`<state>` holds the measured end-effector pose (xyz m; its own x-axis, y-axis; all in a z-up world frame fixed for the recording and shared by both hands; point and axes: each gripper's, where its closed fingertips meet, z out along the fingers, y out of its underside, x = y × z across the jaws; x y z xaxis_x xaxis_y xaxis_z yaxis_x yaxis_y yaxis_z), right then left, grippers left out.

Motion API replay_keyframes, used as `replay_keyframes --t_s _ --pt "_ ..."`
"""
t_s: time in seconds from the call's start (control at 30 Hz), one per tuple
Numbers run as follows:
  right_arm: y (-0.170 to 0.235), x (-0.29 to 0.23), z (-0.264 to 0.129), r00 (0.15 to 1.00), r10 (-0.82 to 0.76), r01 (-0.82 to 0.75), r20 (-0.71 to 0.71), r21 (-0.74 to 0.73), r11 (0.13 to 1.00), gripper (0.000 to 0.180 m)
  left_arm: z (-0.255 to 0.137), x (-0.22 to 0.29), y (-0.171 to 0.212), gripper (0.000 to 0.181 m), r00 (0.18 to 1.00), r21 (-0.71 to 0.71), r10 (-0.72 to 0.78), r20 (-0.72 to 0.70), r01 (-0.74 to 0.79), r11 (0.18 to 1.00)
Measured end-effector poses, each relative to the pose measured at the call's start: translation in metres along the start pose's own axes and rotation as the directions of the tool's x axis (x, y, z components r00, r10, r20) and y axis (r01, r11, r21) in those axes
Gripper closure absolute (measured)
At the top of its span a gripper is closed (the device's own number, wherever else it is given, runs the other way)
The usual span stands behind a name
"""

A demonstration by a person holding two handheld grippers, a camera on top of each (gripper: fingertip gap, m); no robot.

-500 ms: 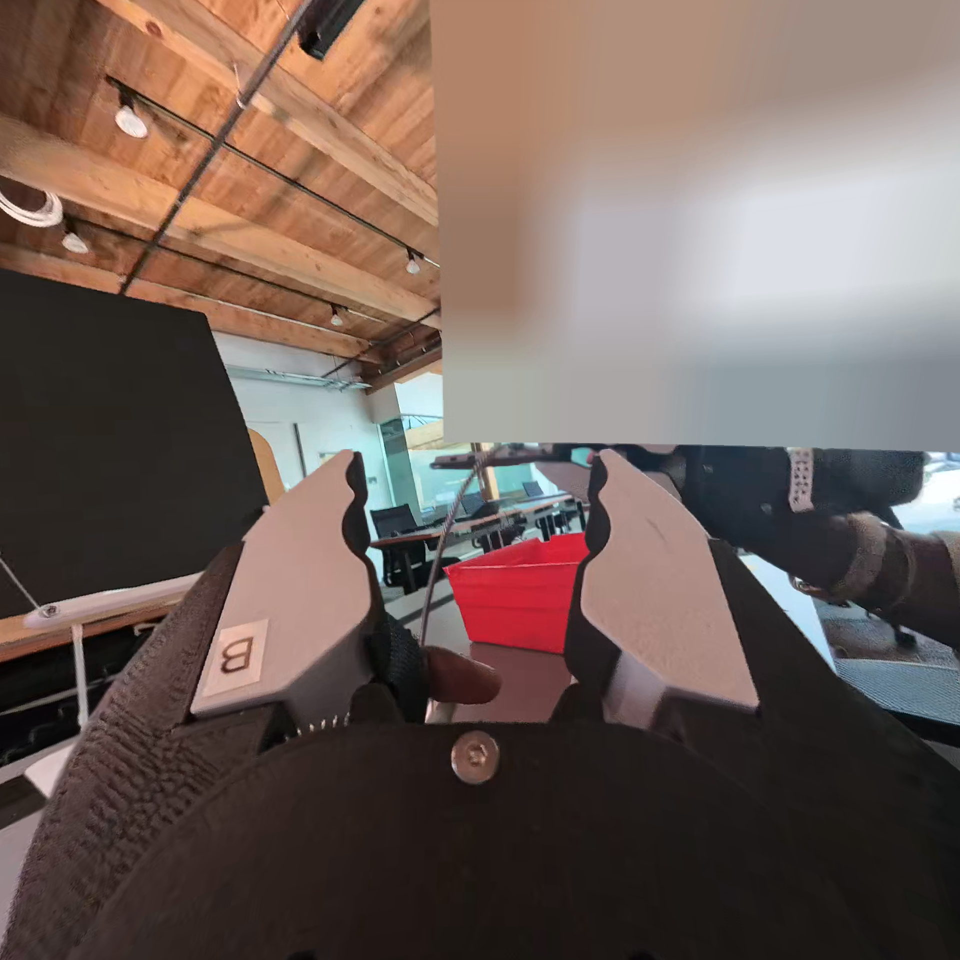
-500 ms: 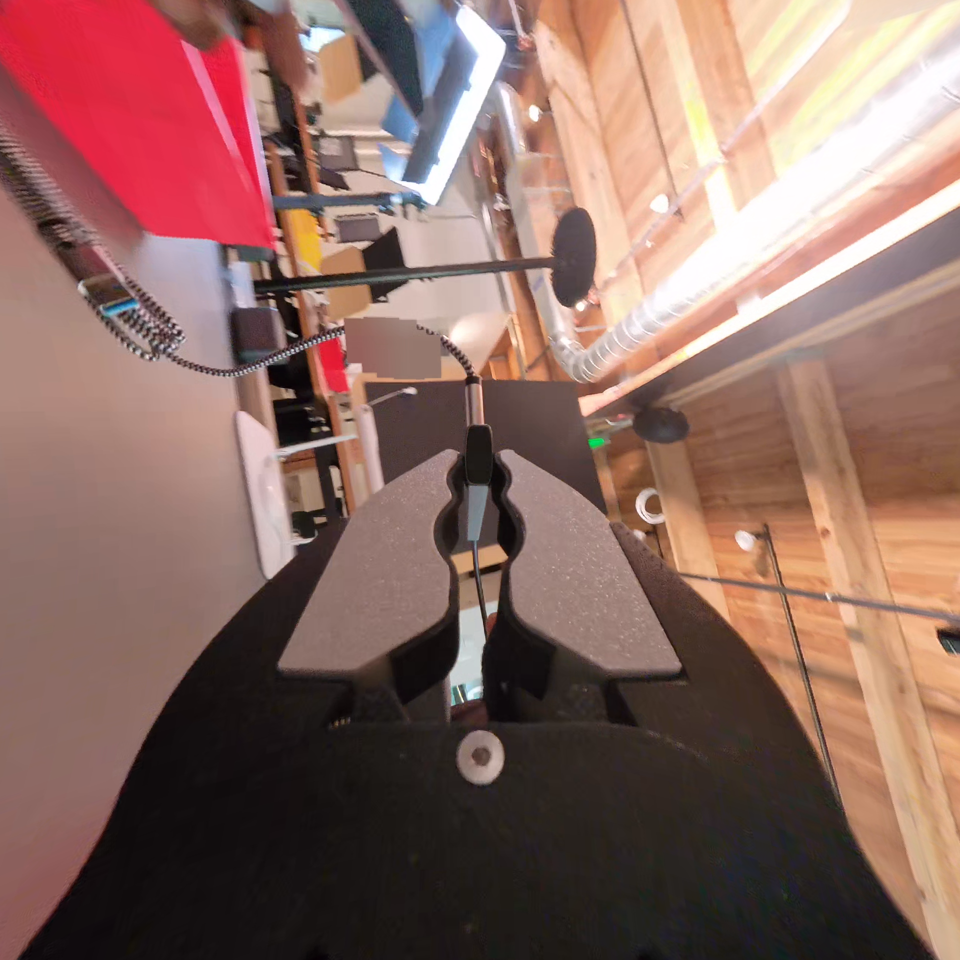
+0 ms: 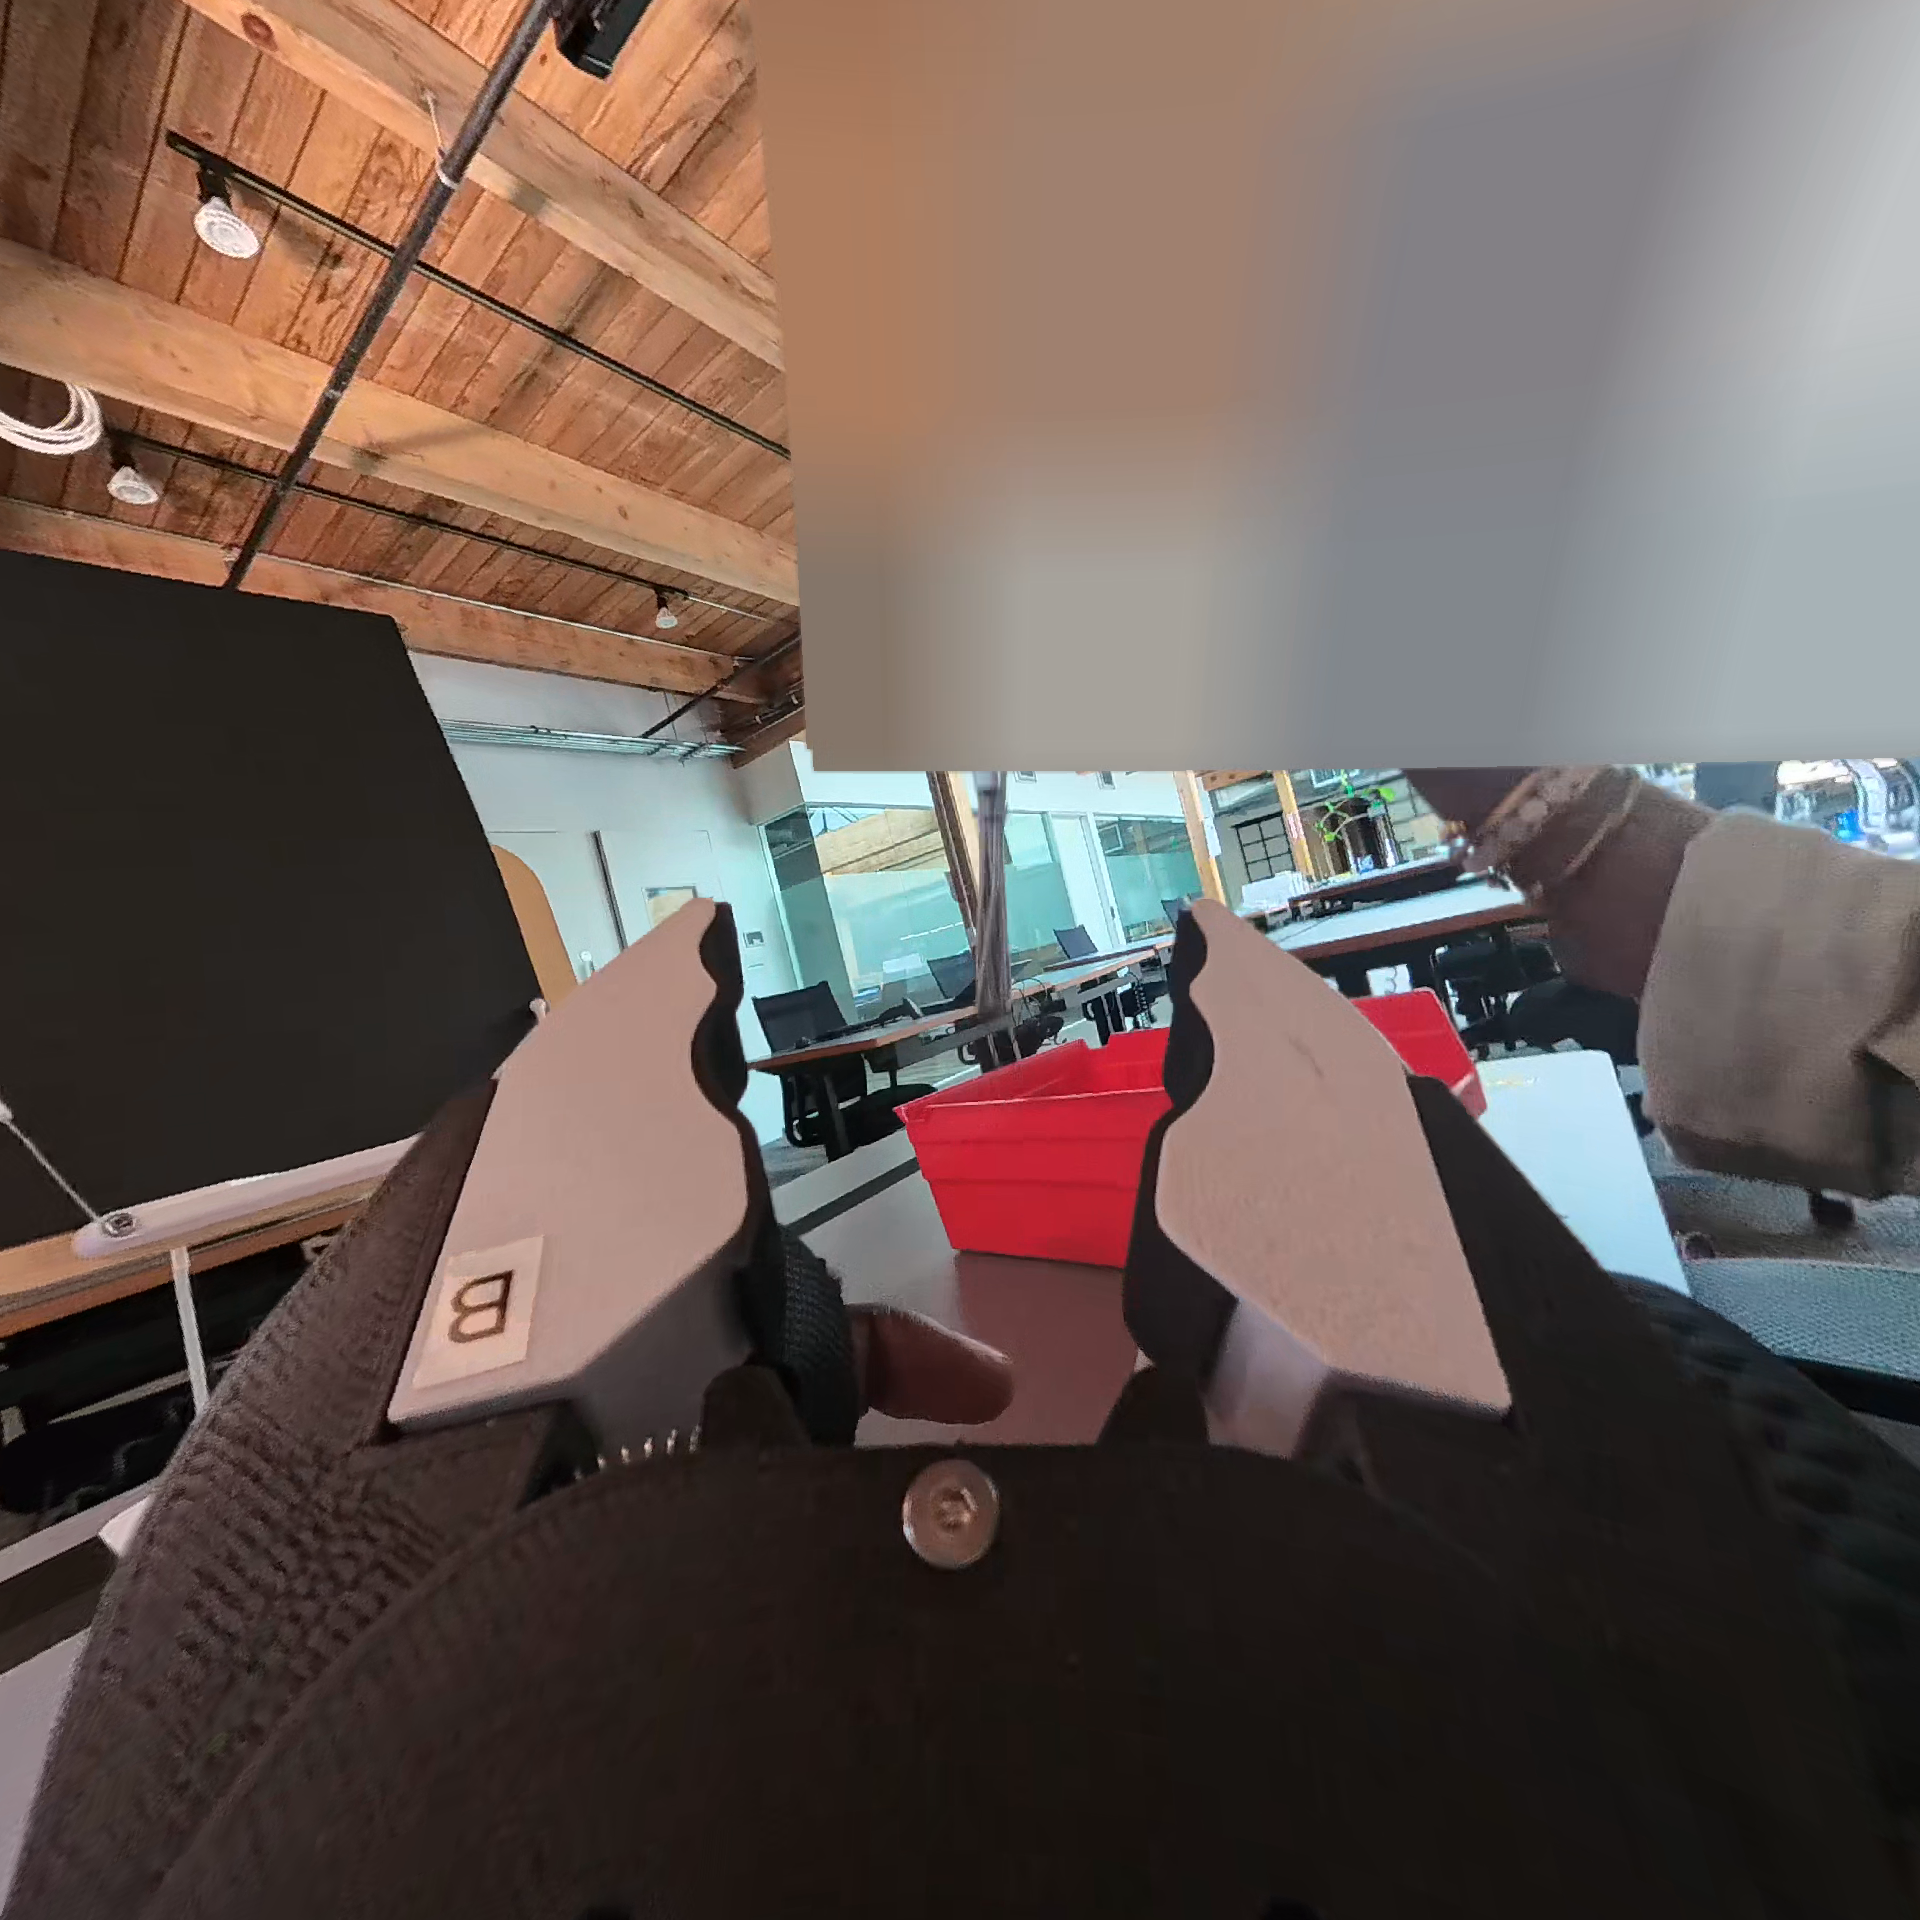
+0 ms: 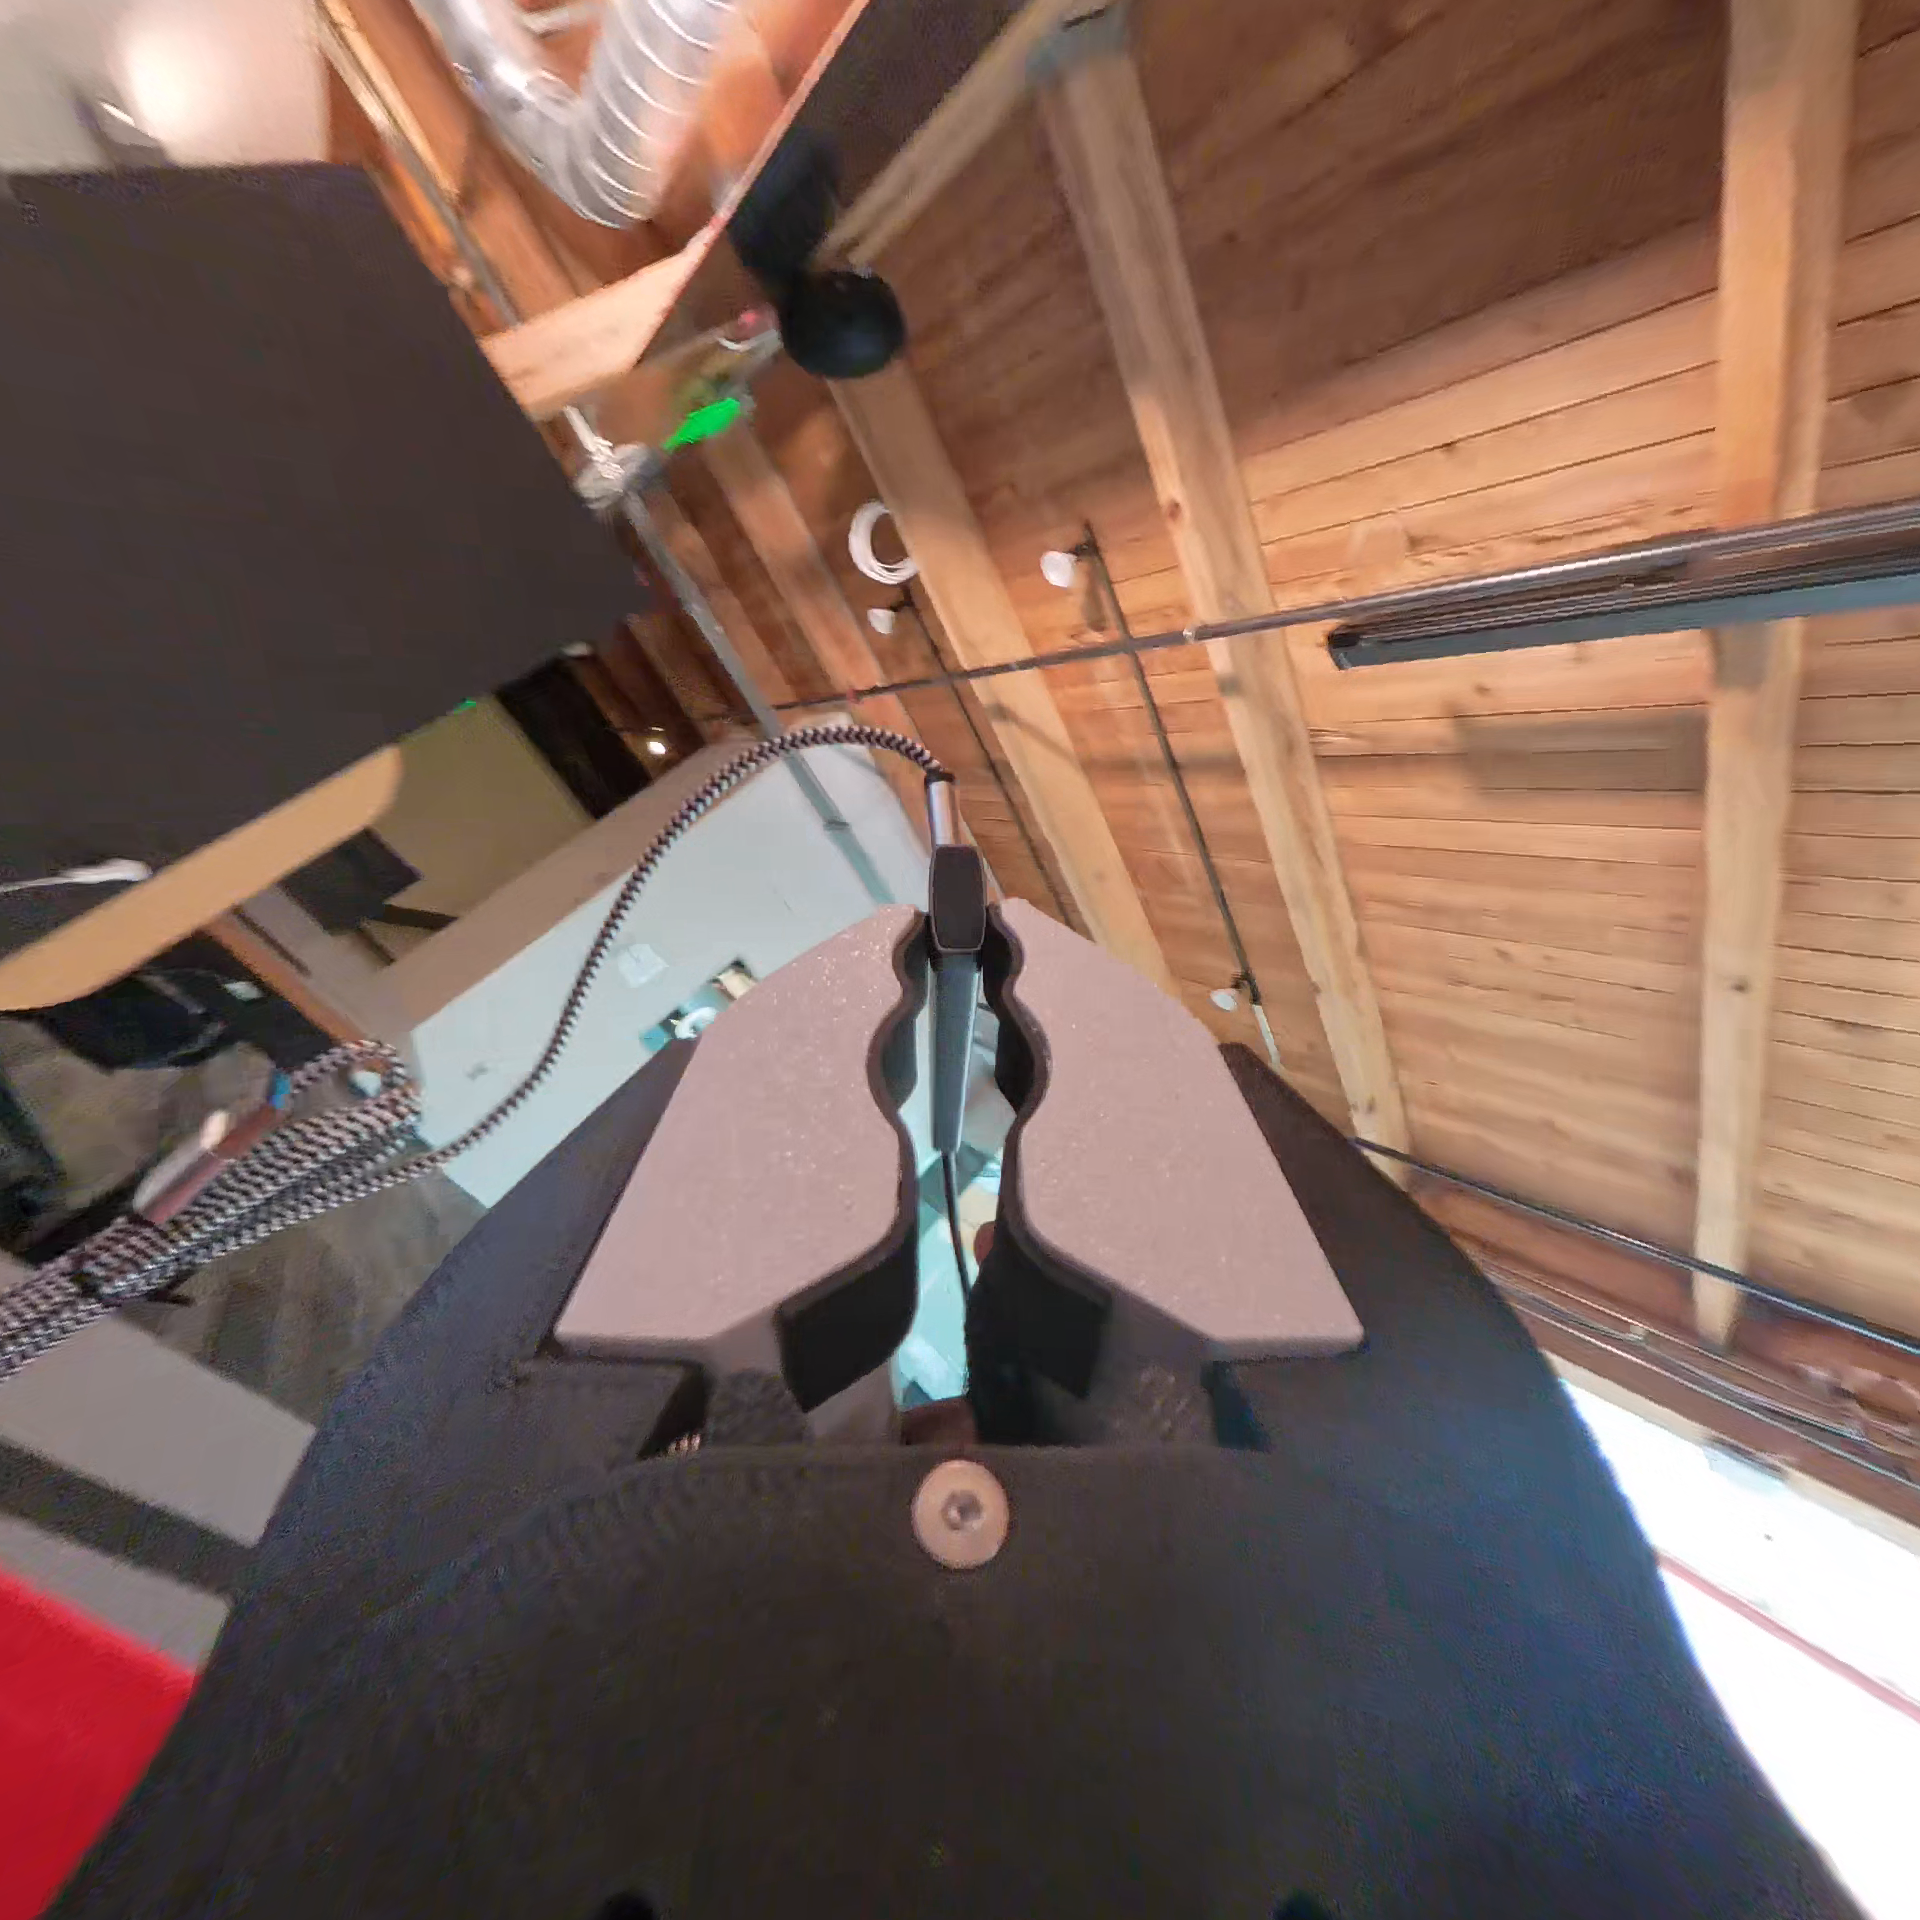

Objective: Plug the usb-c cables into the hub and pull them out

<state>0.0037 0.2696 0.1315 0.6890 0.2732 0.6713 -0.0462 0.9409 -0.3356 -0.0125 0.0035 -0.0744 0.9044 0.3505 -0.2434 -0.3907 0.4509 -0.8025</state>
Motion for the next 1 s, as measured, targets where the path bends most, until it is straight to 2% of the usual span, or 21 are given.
replay_keyframes --t_s 0.17,0.3,0.4,0.6,0.7,0.8,0.87,1.0 --pt "0.024 0.014 0.001 0.983 -0.183 0.183 0.002 0.022 0.983 0.171 0.002 0.004 0.006 0.103 1.000 -0.031 -0.010 -0.020 0.010 0.999" --pt "0.046 -0.011 -0.013 0.935 -0.350 0.346 0.059 0.075 0.935 0.170 0.003 0.002 0.010 0.104 1.000 -0.054 -0.015 -0.009 0.015 0.998" --pt "0.054 -0.044 -0.029 0.898 -0.418 0.399 0.137 0.146 0.905 0.171 0.003 0.002 0.012 0.105 1.000 -0.062 -0.021 -0.009 0.021 0.998" --pt "0.051 -0.094 -0.046 0.905 -0.269 0.205 0.330 0.215 0.955 0.170 0.004 0.003 0.015 0.106 1.000 -0.083 -0.020 -0.016 0.018 0.996" --pt "0.046 -0.095 -0.042 0.920 -0.217 0.152 0.327 0.212 0.965 0.170 0.004 0.003 0.014 0.106 1.000 -0.077 -0.016 -0.015 0.015 0.997" --pt "0.035 -0.081 -0.037 0.942 -0.189 0.128 0.278 0.221 0.967 0.170 0.004 0.003 0.013 0.106 1.000 -0.074 -0.021 -0.017 0.020 0.997" --pt "0.026 -0.061 -0.030 0.968 -0.162 0.119 0.194 0.215 0.969 0.170 0.004 0.004 0.013 0.106 1.000 -0.072 -0.019 -0.021 0.017 0.997" --pt "-0.016 -0.017 -0.015 0.999 -0.001 -0.009 0.040 0.264 0.964 0.171 0.004 0.004 0.011 0.106 1.000 -0.063 -0.011 -0.018 0.010 0.998"
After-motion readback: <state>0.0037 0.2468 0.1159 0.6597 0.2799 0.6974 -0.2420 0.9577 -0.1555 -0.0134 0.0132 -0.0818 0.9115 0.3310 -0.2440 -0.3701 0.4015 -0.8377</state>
